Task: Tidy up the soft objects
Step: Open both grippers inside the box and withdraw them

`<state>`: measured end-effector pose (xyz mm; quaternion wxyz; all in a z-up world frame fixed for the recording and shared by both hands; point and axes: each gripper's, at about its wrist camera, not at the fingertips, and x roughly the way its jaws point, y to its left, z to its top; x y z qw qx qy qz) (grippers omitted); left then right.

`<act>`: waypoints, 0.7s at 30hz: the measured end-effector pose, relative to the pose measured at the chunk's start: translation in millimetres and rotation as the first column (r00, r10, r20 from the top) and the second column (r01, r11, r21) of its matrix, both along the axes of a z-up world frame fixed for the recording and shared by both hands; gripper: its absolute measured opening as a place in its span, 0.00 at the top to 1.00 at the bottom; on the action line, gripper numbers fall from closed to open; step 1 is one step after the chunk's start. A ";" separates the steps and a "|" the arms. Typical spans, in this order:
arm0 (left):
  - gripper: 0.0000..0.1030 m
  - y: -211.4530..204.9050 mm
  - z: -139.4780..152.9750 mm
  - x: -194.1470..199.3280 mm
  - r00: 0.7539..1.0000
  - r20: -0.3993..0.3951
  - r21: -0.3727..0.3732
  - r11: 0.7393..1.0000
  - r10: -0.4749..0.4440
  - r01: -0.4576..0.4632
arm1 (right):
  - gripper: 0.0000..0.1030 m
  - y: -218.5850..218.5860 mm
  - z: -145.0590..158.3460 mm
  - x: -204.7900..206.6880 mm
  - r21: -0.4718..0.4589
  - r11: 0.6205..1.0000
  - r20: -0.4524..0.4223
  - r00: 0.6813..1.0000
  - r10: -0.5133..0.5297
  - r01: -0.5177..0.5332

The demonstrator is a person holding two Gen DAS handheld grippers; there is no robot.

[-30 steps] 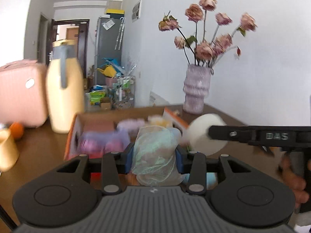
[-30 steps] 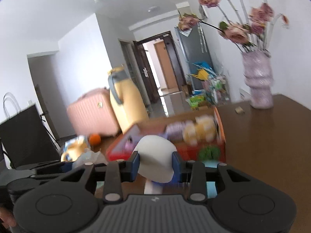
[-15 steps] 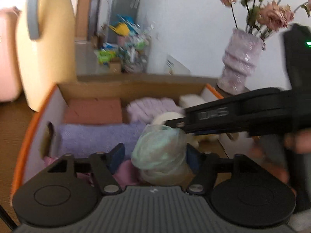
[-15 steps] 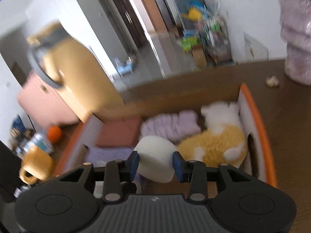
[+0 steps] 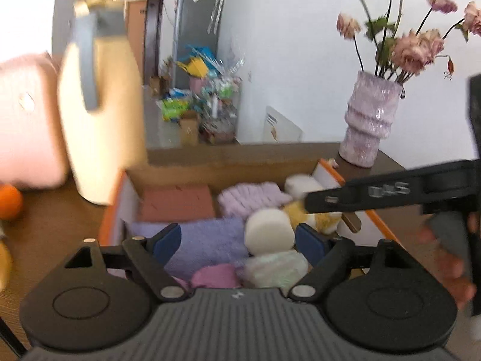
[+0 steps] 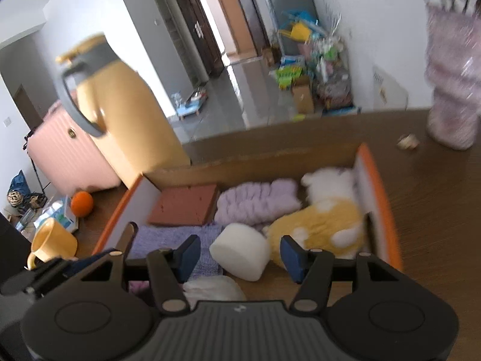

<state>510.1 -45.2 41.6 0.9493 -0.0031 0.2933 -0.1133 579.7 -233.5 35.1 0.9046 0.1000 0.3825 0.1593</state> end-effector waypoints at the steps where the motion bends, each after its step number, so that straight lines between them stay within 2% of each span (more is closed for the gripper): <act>1: 0.17 1.0 12.0 -9.5 1.000 0.016 0.026 1.000 0.011 -0.011 | 0.40 -2.9 8.9 -8.2 -0.009 1.000 0.017 1.000 -0.006 0.006; 6: 0.11 13.5 67.8 -58.2 0.994 0.106 0.056 0.998 0.037 -0.043 | 0.32 -20.3 62.1 -65.8 -0.081 0.997 0.117 0.993 -0.011 0.021; 12: 0.09 21.0 111.0 -113.4 0.982 0.179 0.035 0.998 0.054 -0.061 | 0.27 -35.9 118.0 -140.6 -0.127 0.991 0.231 0.973 -0.004 0.034; 18: 0.05 22.0 128.1 -149.7 0.973 0.226 0.024 0.998 0.053 -0.060 | 0.25 -32.9 143.3 -186.8 -0.145 0.989 0.286 0.958 0.014 0.029; 21: 0.05 30.1 121.5 -170.5 0.971 0.222 -0.022 0.996 0.085 -0.082 | 0.24 -29.8 147.0 -207.6 -0.156 0.987 0.314 0.949 0.017 0.034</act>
